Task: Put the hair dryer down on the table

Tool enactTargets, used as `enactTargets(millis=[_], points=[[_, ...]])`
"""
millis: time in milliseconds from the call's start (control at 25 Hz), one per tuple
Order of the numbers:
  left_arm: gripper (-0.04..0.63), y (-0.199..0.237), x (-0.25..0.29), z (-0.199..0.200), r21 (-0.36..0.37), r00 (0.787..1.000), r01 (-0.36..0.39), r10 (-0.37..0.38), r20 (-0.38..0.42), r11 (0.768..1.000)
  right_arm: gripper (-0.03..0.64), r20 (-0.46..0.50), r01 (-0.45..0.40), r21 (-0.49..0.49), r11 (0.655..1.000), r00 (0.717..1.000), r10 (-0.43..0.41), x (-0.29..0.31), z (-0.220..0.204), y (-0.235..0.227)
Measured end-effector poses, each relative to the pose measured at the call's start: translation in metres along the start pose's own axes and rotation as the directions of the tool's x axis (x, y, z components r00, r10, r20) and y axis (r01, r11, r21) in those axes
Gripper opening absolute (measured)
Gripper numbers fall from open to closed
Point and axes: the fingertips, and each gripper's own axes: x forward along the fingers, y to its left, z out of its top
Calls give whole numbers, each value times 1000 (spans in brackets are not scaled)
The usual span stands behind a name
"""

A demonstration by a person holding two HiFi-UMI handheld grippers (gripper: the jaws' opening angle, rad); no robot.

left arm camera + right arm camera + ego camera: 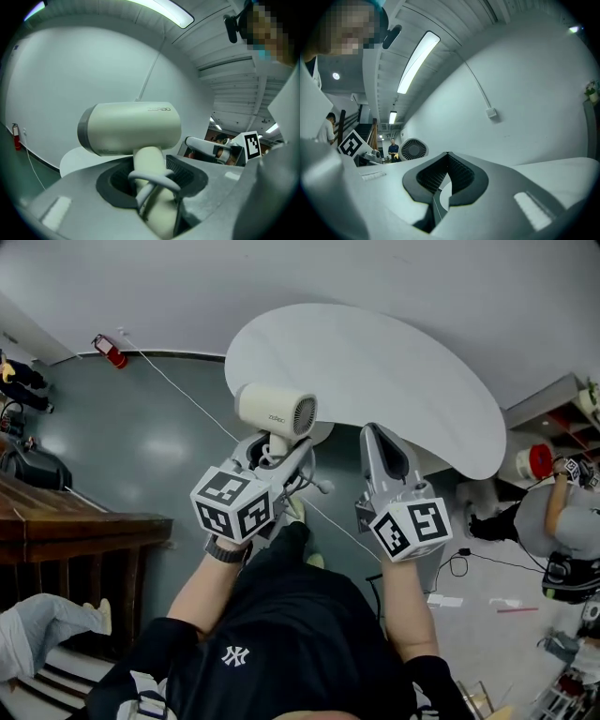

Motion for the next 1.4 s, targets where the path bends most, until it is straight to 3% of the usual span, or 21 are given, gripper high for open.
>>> enactTargets(millis=[560,920,1280,1400], points=[[193,114,114,25,-21,991,56,-58,-121,998,21,-55,60,13,998,997,-59,146,-4,-49],[193,166,198,17,12,968,57,-52,-246,998,21,-100,37,5,999,994,-37,217,-18,-106],[193,227,318,0,47,913,40,-17,-409,998,21,-195,-34,35,999,980,40,308,-48,-200],[193,247,351,-13,70,882,32,5,-471,997,21,-227,-44,77,996,972,60,330,-63,-229]])
